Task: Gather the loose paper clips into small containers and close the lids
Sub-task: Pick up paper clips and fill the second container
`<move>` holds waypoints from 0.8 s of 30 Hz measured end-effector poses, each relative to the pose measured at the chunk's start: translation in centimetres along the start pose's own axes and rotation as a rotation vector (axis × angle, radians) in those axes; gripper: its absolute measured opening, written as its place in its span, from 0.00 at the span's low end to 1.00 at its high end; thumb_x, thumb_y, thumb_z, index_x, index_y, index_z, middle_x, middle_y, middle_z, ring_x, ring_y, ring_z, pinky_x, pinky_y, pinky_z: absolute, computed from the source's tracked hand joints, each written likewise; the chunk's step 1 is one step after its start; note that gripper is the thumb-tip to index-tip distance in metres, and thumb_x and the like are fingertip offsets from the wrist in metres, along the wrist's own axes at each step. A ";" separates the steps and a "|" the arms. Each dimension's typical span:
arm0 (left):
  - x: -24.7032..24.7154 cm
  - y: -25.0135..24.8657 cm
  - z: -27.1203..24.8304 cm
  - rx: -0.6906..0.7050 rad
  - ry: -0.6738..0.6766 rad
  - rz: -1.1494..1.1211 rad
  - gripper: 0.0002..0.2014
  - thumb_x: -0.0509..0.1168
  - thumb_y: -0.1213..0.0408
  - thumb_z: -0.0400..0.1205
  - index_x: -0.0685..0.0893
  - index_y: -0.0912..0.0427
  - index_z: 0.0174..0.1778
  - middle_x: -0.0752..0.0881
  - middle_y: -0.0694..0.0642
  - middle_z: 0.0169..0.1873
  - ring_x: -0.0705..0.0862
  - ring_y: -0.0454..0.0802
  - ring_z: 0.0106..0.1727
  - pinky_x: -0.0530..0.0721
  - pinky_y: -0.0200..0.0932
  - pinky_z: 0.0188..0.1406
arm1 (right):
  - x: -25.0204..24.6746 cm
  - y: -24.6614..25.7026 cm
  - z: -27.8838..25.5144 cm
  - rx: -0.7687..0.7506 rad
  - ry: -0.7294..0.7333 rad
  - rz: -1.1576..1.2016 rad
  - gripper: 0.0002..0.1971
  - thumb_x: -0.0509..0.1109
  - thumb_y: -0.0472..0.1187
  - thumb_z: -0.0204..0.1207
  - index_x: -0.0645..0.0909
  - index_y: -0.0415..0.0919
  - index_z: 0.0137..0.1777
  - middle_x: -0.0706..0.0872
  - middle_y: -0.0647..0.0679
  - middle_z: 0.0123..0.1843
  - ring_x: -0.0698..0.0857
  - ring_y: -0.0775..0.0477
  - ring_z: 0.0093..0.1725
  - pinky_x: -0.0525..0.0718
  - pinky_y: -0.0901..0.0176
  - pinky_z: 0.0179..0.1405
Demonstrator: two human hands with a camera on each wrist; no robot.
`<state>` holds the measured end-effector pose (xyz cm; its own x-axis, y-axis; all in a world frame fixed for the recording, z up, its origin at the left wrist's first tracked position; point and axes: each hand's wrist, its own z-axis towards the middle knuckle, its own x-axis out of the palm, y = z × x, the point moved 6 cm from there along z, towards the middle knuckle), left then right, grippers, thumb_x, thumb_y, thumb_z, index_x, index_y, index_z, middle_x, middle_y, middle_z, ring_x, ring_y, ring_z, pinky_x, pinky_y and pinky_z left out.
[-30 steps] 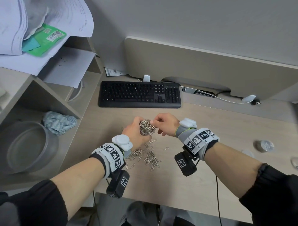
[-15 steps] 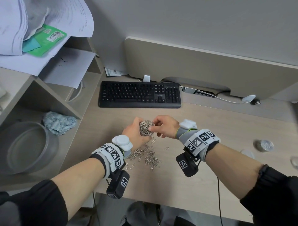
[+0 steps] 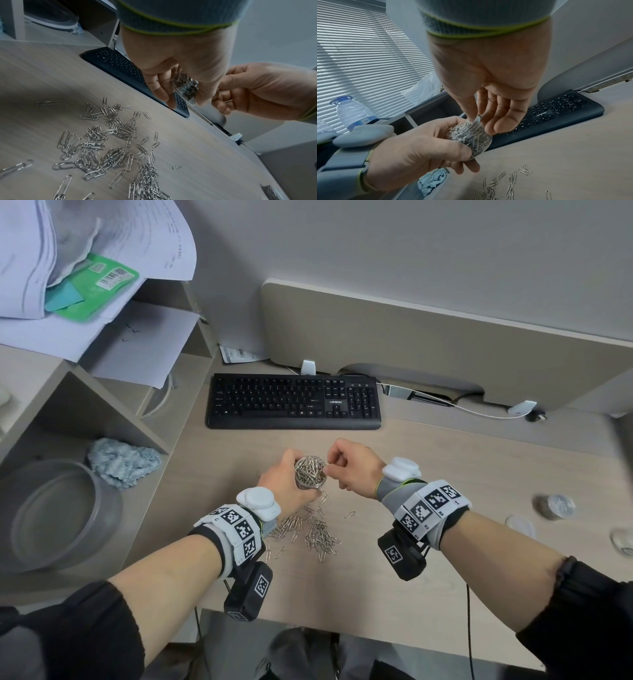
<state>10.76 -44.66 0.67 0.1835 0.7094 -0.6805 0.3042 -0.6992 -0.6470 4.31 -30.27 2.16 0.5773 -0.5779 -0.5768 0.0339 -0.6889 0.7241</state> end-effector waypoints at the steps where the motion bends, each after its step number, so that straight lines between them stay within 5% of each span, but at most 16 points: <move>1: 0.1 -0.1 0.0 0.000 0.007 0.005 0.30 0.76 0.49 0.69 0.70 0.46 0.62 0.86 0.45 0.46 0.86 0.48 0.45 0.83 0.45 0.44 | 0.1 0.2 0.0 -0.011 -0.005 -0.007 0.09 0.72 0.38 0.76 0.74 0.49 0.41 0.83 0.49 0.31 0.83 0.46 0.28 0.85 0.48 0.35; 9: 0.4 -0.5 0.1 -0.005 0.021 0.036 0.30 0.76 0.50 0.69 0.69 0.46 0.63 0.86 0.46 0.44 0.84 0.50 0.43 0.79 0.44 0.40 | 0.4 0.3 0.0 -0.054 0.010 -0.052 0.12 0.73 0.37 0.75 0.77 0.51 0.34 0.80 0.55 0.29 0.76 0.57 0.26 0.76 0.60 0.34; 17: 0.8 -0.7 0.4 0.008 0.008 0.022 0.30 0.77 0.49 0.68 0.69 0.45 0.60 0.86 0.45 0.45 0.85 0.51 0.45 0.83 0.47 0.45 | -1.5 0.6 0.2 -0.018 -0.118 0.061 0.07 0.67 0.39 0.79 0.75 0.46 0.40 0.84 0.48 0.29 0.79 0.47 0.22 0.77 0.60 0.24; 24: 0.9 -1.2 0.5 0.022 0.013 0.018 0.28 0.76 0.50 0.69 0.69 0.45 0.60 0.87 0.45 0.43 0.86 0.50 0.43 0.84 0.46 0.43 | -0.9 -0.5 0.4 0.040 -0.091 0.058 0.08 0.68 0.37 0.79 0.76 0.45 0.38 0.83 0.50 0.27 0.79 0.50 0.21 0.74 0.63 0.20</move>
<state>10.07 -43.21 0.61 0.2004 0.6980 -0.6875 0.2806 -0.7132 -0.6423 3.41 -29.59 2.12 0.5005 -0.6536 -0.5678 -0.0314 -0.6691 0.7425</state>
